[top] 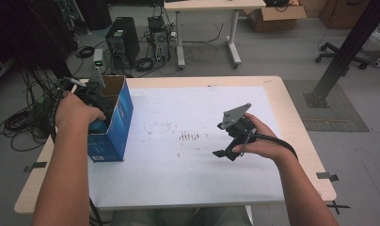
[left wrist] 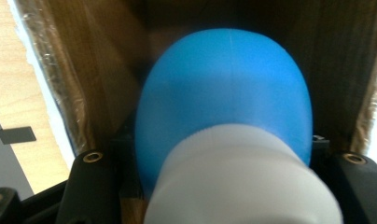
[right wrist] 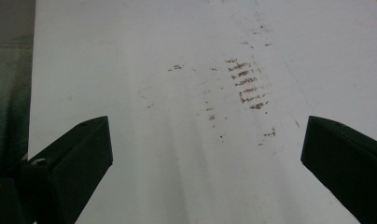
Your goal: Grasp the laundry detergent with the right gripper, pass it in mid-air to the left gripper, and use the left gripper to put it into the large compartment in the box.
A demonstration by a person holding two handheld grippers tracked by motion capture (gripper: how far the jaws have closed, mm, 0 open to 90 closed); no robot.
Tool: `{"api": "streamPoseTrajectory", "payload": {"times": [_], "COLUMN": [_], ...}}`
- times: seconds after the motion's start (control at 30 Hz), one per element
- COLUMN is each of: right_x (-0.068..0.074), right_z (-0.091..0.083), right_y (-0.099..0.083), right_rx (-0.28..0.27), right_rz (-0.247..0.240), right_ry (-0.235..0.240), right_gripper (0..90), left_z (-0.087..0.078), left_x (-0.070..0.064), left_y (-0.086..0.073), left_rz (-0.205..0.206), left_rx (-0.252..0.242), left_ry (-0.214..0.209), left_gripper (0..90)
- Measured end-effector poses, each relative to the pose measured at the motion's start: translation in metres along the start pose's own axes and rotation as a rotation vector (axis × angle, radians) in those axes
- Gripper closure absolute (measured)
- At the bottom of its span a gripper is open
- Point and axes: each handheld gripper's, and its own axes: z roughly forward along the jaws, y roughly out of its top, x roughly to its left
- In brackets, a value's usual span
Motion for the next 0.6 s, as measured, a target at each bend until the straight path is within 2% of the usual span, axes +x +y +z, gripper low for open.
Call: {"api": "streamPoseTrajectory", "payload": {"times": [0.4,0.6], "right_x": [0.0013,0.0018], "right_z": [0.0013,0.0006], "right_y": [0.0003,-0.0004], "right_rx": [0.006,0.008], "right_rz": [0.002,0.006], "right_ry": [-0.002,0.002], "right_gripper": [2.2,2.3], "left_z": [0.0039,0.0042], "left_x": [0.0011,0.0013], "left_y": [0.0011,0.0004], "left_rz": [0.012,0.025], "left_rx": [-0.001,-0.022], "left_ry": [0.000,0.002], "left_gripper": [38.1,37.8]}}
